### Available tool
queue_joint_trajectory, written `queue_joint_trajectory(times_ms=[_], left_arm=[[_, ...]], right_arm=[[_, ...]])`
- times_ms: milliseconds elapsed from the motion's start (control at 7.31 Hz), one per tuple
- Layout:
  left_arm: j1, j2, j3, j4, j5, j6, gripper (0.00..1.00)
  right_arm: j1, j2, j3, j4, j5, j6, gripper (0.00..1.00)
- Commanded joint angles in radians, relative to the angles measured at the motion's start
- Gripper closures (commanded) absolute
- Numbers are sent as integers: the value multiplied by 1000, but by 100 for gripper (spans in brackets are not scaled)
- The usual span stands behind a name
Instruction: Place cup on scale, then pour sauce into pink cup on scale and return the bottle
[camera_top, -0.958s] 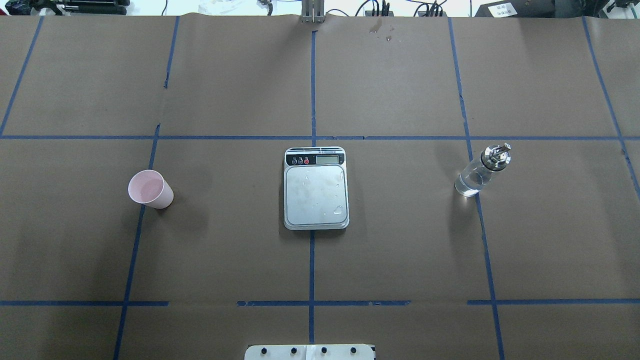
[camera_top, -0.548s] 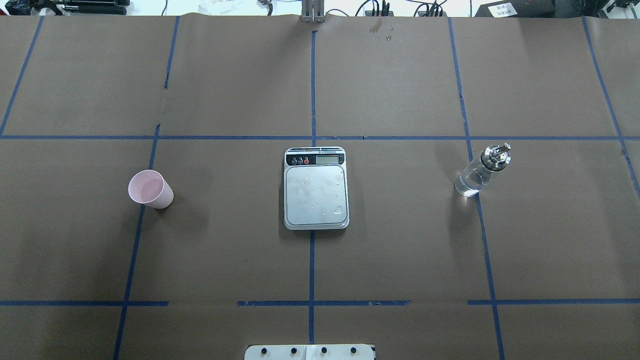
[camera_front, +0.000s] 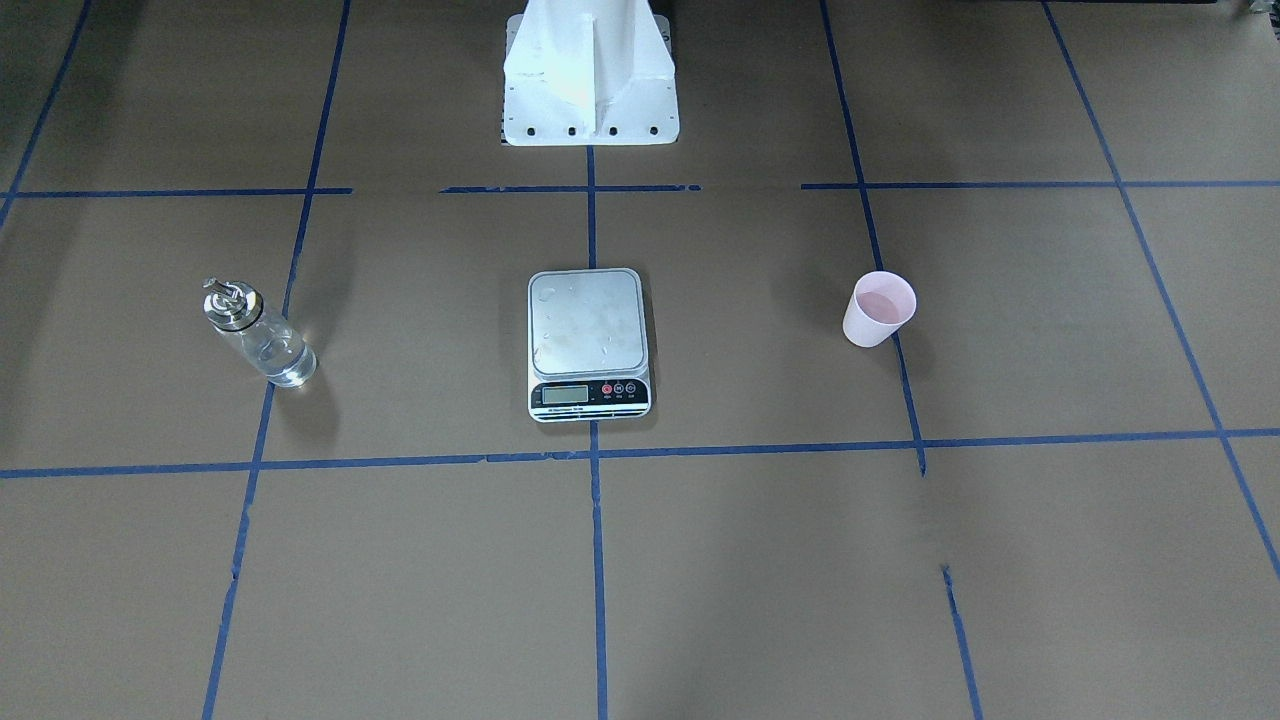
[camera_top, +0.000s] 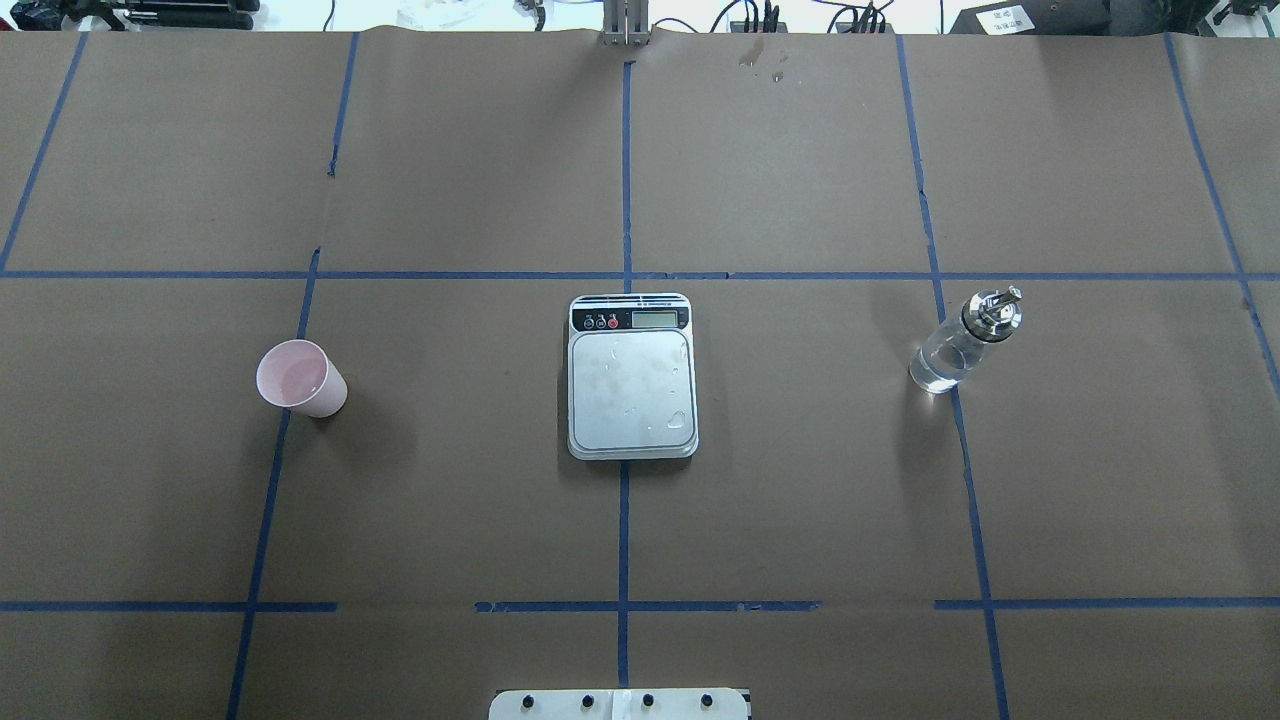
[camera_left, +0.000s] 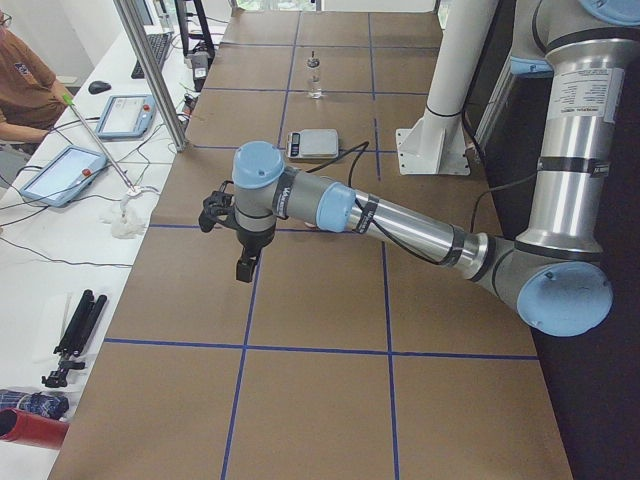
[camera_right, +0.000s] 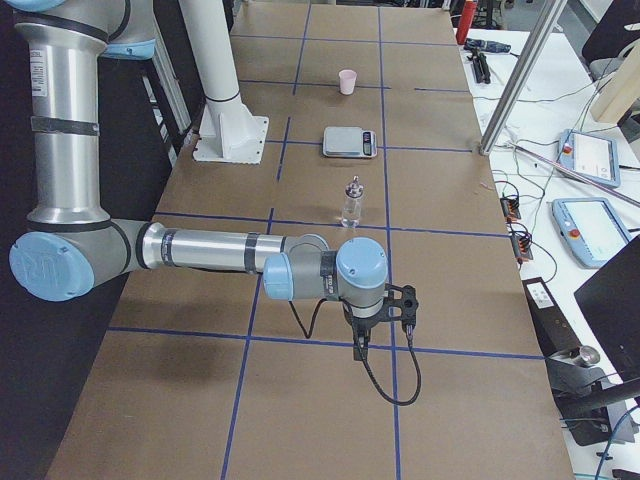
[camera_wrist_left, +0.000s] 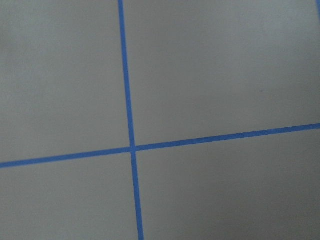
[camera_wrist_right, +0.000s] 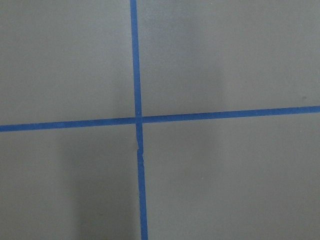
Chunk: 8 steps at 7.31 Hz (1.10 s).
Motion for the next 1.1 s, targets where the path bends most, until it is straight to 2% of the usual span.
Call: queue_joint_trajectory(times_ms=[0,137,274,411,684,958], left_arm=[[24,-36,-16,-40,3,1,0],[30,-97,-13,-37,-10,-5,0],[33,-113,-10,-28,-79,-105,0],[116,-122,-33,-66,-84,-325,0],[337,-116,-135,-78,94,-653,0],[482,-103,-152,-121,208,-941,0]], right_arm=[[-2,13,33,-2,15,7,0],[-6,13,70,-6,13,7,0],[-11,7,70,-8,15,7,0],[-29,4,66,-6,10,10,0],[-36,1,66,0,13,12,0],[-37,1,60,1,12,21,0]])
